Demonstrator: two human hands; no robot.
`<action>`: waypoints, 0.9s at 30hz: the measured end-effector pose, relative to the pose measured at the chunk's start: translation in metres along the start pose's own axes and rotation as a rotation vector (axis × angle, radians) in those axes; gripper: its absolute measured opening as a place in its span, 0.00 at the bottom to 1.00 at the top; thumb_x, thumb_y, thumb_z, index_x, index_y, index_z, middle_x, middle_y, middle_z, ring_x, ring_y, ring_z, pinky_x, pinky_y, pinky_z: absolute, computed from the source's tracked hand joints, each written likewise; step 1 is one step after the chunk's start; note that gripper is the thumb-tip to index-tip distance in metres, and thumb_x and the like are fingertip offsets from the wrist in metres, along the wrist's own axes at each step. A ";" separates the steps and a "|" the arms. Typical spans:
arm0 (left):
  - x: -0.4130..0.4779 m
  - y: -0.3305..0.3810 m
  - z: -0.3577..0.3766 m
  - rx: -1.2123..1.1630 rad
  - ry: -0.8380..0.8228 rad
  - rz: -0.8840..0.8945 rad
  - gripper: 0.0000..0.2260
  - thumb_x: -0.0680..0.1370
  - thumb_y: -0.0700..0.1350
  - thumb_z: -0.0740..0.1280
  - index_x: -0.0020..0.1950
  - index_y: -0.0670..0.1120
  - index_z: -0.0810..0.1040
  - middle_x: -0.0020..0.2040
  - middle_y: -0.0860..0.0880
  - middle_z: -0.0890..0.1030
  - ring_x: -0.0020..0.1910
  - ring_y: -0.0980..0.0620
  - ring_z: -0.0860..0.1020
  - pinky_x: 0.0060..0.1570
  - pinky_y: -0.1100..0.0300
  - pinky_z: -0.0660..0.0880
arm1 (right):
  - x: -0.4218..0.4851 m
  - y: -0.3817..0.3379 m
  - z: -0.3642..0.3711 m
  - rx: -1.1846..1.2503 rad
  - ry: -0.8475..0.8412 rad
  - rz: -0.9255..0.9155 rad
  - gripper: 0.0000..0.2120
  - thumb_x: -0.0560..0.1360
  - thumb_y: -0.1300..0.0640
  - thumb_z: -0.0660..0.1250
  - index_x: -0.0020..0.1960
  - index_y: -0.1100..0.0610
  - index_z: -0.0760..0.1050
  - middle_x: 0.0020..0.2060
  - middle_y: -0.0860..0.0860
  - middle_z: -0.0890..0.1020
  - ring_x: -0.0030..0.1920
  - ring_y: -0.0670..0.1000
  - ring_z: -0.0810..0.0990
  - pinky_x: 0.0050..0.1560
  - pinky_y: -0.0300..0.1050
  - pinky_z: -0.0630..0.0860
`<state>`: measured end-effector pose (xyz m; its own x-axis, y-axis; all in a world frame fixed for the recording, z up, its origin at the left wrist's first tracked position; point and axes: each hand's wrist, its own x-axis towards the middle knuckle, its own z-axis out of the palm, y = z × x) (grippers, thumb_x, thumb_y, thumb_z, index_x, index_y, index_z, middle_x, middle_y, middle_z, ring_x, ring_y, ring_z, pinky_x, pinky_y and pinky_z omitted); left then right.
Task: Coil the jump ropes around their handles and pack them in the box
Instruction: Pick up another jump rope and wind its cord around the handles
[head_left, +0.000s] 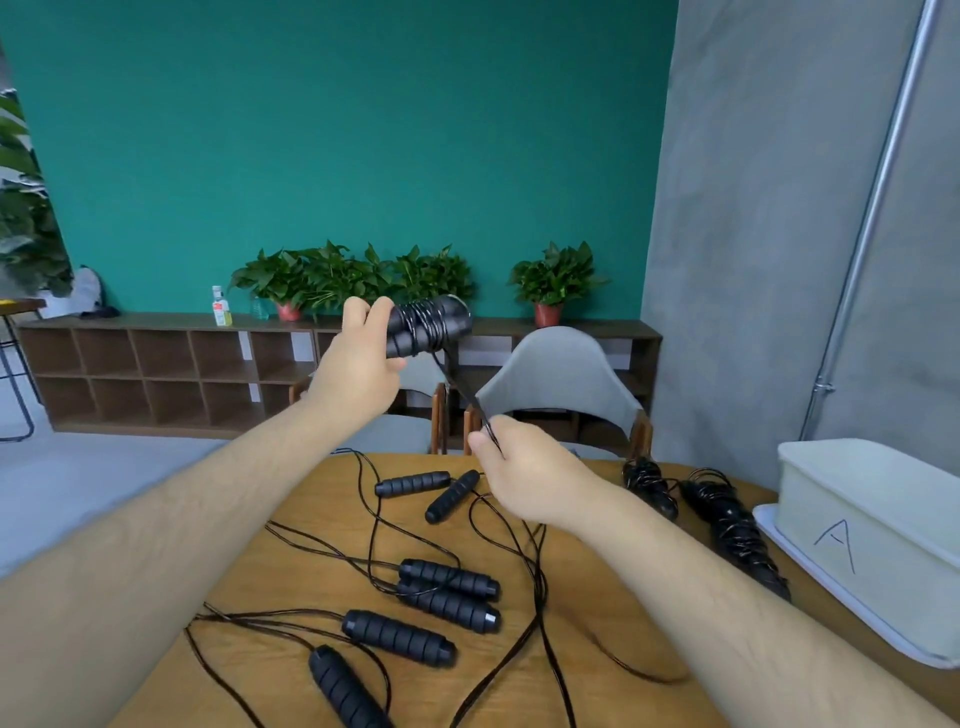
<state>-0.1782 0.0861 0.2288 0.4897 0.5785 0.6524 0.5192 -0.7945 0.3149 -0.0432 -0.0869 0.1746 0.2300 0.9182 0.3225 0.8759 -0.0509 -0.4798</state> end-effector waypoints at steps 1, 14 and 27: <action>-0.003 -0.003 0.005 0.054 -0.023 0.010 0.24 0.77 0.33 0.68 0.71 0.43 0.65 0.60 0.43 0.65 0.42 0.44 0.74 0.41 0.50 0.74 | -0.001 -0.008 -0.004 -0.076 0.035 -0.051 0.14 0.85 0.48 0.53 0.48 0.54 0.70 0.39 0.49 0.77 0.38 0.48 0.76 0.39 0.46 0.73; -0.044 0.005 0.017 -0.113 -0.563 0.274 0.28 0.79 0.36 0.68 0.75 0.56 0.64 0.56 0.61 0.64 0.54 0.60 0.71 0.59 0.62 0.69 | 0.027 0.003 -0.084 -0.592 0.297 -0.262 0.18 0.82 0.38 0.55 0.57 0.48 0.77 0.48 0.48 0.77 0.45 0.54 0.78 0.42 0.50 0.74; -0.042 0.035 -0.003 -0.799 -0.509 0.031 0.28 0.79 0.34 0.70 0.73 0.53 0.65 0.57 0.55 0.79 0.44 0.59 0.81 0.48 0.54 0.81 | 0.019 0.043 -0.020 0.037 0.038 0.045 0.20 0.86 0.47 0.53 0.49 0.56 0.79 0.34 0.44 0.76 0.37 0.40 0.76 0.40 0.39 0.71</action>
<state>-0.1829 0.0335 0.2144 0.8398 0.4161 0.3489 -0.0401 -0.5932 0.8041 0.0071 -0.0797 0.1765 0.2853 0.8997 0.3304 0.8481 -0.0764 -0.5244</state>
